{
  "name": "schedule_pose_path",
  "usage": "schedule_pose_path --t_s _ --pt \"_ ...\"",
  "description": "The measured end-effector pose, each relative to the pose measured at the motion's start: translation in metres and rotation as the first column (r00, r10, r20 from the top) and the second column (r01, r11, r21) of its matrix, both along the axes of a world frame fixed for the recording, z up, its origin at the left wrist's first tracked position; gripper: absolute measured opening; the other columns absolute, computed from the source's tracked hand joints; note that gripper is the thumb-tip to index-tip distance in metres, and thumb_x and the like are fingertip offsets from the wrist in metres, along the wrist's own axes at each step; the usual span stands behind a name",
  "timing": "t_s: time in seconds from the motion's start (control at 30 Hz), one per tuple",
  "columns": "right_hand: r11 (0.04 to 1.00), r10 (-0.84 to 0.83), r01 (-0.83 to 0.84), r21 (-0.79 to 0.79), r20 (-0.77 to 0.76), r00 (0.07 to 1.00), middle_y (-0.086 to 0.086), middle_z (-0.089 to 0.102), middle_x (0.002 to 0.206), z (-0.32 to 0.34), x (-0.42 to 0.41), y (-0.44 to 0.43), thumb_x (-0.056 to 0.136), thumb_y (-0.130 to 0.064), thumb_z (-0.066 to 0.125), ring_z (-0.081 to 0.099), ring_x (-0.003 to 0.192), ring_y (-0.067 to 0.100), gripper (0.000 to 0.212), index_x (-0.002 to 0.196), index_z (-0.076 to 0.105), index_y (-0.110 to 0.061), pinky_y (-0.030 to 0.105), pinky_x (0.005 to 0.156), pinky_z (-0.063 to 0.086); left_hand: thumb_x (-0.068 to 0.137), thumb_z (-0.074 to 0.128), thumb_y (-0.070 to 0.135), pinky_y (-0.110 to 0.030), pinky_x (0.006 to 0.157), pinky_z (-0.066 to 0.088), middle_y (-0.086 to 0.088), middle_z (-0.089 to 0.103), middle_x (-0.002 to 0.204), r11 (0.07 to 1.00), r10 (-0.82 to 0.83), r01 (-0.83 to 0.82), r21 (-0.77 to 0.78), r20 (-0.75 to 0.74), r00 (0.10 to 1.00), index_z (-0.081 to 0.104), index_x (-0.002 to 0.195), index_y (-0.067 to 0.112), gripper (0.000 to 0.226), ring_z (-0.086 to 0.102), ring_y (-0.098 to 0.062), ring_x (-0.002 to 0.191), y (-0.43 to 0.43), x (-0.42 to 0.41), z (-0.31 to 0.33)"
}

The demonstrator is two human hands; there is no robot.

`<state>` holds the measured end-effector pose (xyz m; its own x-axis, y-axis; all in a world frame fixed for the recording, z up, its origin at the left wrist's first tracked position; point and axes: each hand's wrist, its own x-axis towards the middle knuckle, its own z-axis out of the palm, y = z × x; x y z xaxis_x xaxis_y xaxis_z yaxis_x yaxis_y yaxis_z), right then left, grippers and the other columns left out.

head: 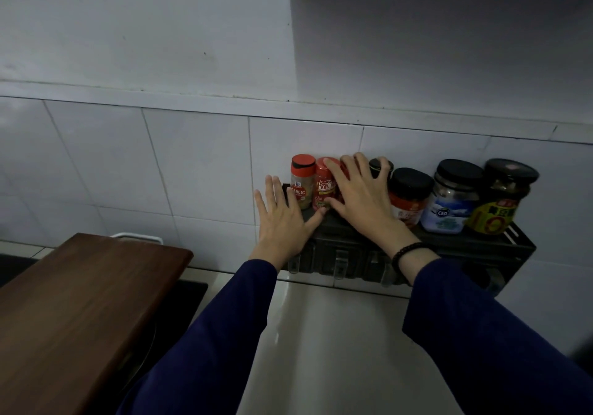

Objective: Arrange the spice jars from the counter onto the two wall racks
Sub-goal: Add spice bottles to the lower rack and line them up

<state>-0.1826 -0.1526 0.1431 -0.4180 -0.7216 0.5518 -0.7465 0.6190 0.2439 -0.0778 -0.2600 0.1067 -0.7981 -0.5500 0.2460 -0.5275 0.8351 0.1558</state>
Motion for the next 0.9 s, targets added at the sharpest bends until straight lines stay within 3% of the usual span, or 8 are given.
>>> schedule_pose_path --t_s 0.2,0.27,0.37,0.57,0.73,0.9 --pt "0.998 -0.014 0.022 -0.061 0.134 0.991 0.015 0.016 0.154 0.013 -0.009 0.022 0.075 -0.053 0.064 0.01 0.144 0.032 0.093 0.149 0.012 -0.028 0.055 0.11 0.005 0.089 0.02 0.067 -0.05 0.116 -0.009 -0.025 -0.009 0.158 1.0 0.0 0.0 0.005 -0.017 1.0 0.011 0.15 0.003 0.089 -0.017 -0.034 0.146 0.001 0.001 0.0" --pt "0.995 -0.076 0.083 -0.061 0.119 0.99 0.016 0.018 0.153 0.016 -0.014 0.034 0.073 -0.056 0.066 0.01 0.143 0.033 0.096 0.148 0.013 -0.027 0.055 0.11 0.006 0.088 0.02 0.069 -0.05 0.116 -0.008 -0.026 -0.009 0.158 1.0 0.013 -0.013 0.012 -0.03 0.999 0.012 0.149 0.001 0.091 -0.017 -0.034 0.146 0.002 0.0 0.0" --pt "0.993 -0.105 0.108 -0.035 0.077 0.991 0.014 0.028 0.148 0.017 -0.02 0.045 0.074 -0.055 0.064 0.017 0.14 0.033 0.084 0.143 0.029 -0.024 0.056 0.109 0.007 0.087 0.02 0.071 -0.051 0.117 -0.007 -0.026 -0.009 0.157 0.999 0.029 -0.029 0.014 -0.02 0.999 0.01 0.15 0.0 0.095 -0.017 -0.034 0.146 0.002 -0.001 0.0" --pt "0.996 -0.084 0.084 -0.022 0.028 0.996 0.015 0.043 0.14 0.009 -0.026 0.05 0.08 -0.037 0.067 0.035 0.132 0.035 0.066 0.139 0.041 -0.022 0.06 0.106 0.013 0.087 0.021 0.071 -0.05 0.117 -0.008 -0.026 -0.009 0.157 0.999 0.022 -0.021 0.03 -0.016 1.0 0.008 0.15 0.001 0.095 -0.017 -0.033 0.146 0.002 0.0 0.001" --pt "0.998 -0.057 0.058 -0.016 0.035 0.998 0.016 0.045 0.135 0.015 -0.029 0.052 0.078 -0.053 0.062 0.034 0.131 0.034 0.069 0.138 0.042 -0.026 0.056 0.105 0.007 0.087 0.021 0.07 -0.05 0.116 -0.009 -0.026 -0.01 0.158 1.0 0.022 -0.022 0.022 -0.009 1.0 0.007 0.15 0.002 0.094 -0.018 -0.034 0.146 0.002 0.0 0.002" --pt "0.997 -0.072 0.072 -0.027 0.012 0.997 0.019 0.048 0.129 0.019 -0.026 0.043 0.083 -0.053 0.057 0.034 0.13 0.034 0.059 0.134 0.048 -0.023 0.053 0.104 0.004 0.087 0.021 0.071 -0.05 0.116 -0.009 -0.025 -0.01 0.158 0.999 0.021 -0.021 0.024 -0.013 1.0 0.005 0.151 0.003 0.095 -0.018 -0.034 0.146 0.001 0.0 0.001"
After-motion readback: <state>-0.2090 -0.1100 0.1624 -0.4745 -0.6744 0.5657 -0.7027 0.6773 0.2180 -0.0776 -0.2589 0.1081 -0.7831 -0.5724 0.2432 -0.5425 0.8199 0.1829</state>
